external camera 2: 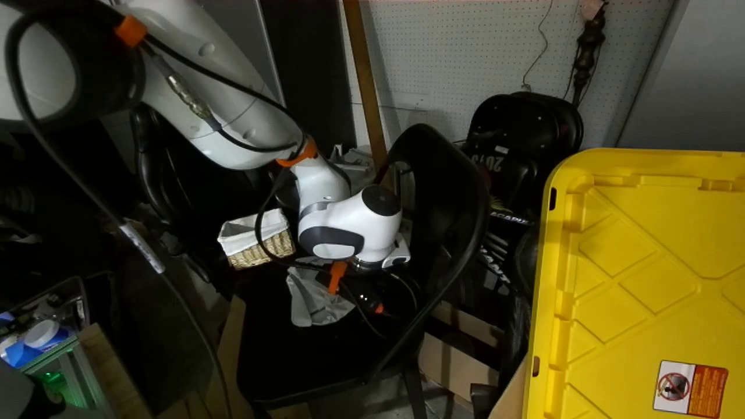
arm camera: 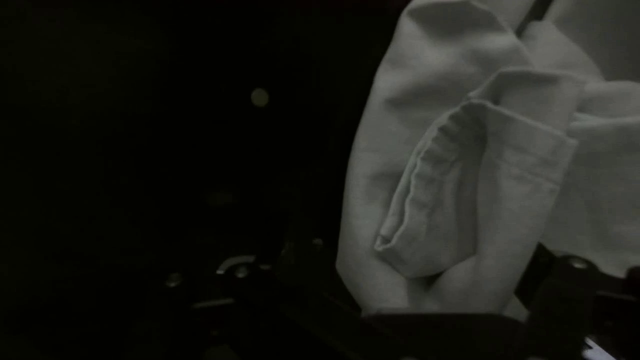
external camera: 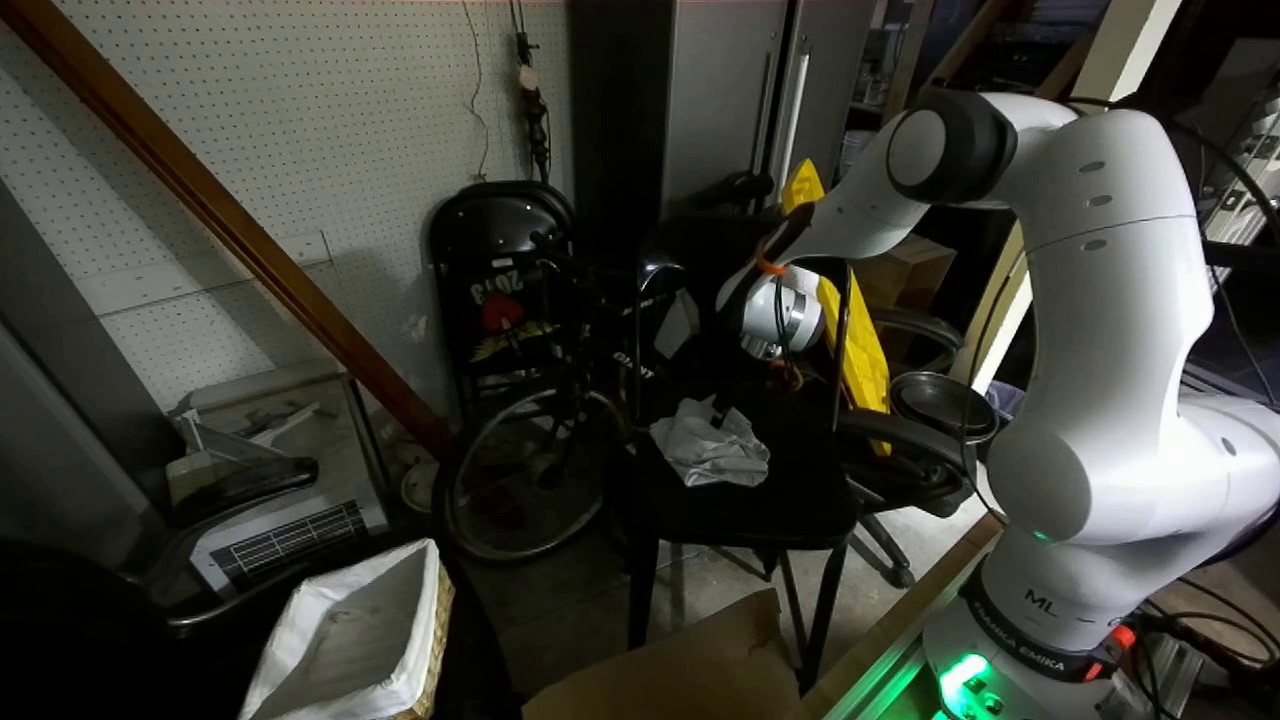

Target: Remove the towel from the chair and put it in the basket

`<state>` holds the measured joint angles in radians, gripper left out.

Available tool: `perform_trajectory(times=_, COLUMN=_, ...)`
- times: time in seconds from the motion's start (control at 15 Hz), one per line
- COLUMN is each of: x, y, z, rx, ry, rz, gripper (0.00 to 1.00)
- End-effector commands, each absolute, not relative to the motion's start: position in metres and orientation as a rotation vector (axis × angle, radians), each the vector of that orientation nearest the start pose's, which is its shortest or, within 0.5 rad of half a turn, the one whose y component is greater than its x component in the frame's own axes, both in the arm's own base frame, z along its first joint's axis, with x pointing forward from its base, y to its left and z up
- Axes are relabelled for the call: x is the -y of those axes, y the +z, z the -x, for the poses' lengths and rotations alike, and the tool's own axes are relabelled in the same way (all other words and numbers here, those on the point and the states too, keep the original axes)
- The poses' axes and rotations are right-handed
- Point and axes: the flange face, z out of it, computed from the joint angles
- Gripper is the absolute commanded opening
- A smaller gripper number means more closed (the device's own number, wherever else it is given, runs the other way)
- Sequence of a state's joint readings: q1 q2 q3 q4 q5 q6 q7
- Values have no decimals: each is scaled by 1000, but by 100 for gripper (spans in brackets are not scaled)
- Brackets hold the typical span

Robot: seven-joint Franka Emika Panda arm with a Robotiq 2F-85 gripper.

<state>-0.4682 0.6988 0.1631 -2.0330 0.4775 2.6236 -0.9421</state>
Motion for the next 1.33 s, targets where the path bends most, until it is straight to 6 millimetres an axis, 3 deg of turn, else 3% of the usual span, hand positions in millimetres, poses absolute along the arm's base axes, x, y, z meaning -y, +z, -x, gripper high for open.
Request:
perform_trajectory(times=0.0, x=179, y=77, z=-549, rx=299, ry=-151, rz=2721, gripper=100)
perform_trajectory(times=0.33, x=171, y=74, z=-550, rx=369, ry=-131, rz=2672, gripper=100)
perform_trajectory(times=0.87, x=126, y=76, z=-550, rx=496, ry=-33, rz=2553, gripper=100)
perform_trajectory(times=1.13, x=117, y=74, z=-549, rx=521, ry=13, rz=2528, gripper=100)
perform_trajectory(times=1.2, x=116, y=74, z=-548, rx=519, ry=21, rz=2531, gripper=89)
perform_trajectory(times=1.27, x=115, y=73, z=-548, rx=521, ry=23, rz=2537, gripper=72)
